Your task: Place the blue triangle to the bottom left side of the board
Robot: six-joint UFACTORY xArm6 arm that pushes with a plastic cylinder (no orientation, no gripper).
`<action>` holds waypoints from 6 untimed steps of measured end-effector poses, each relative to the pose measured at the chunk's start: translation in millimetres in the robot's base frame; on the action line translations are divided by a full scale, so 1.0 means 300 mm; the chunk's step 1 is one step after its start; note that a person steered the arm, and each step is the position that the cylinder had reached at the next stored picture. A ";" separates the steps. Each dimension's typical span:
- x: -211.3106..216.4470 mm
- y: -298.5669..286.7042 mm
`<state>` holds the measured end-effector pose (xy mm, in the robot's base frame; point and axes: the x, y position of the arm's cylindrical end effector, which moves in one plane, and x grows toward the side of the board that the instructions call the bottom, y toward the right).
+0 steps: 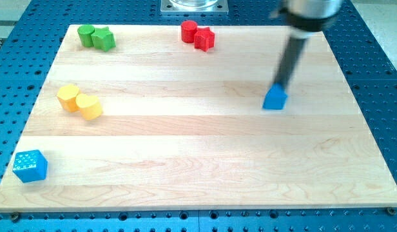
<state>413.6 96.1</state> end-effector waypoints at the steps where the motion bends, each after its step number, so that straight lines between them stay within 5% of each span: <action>1: 0.029 -0.156; 2: -0.019 0.071; 3: 0.187 0.084; 4: 0.276 -0.434; 6: 0.259 -0.009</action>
<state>491.3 93.5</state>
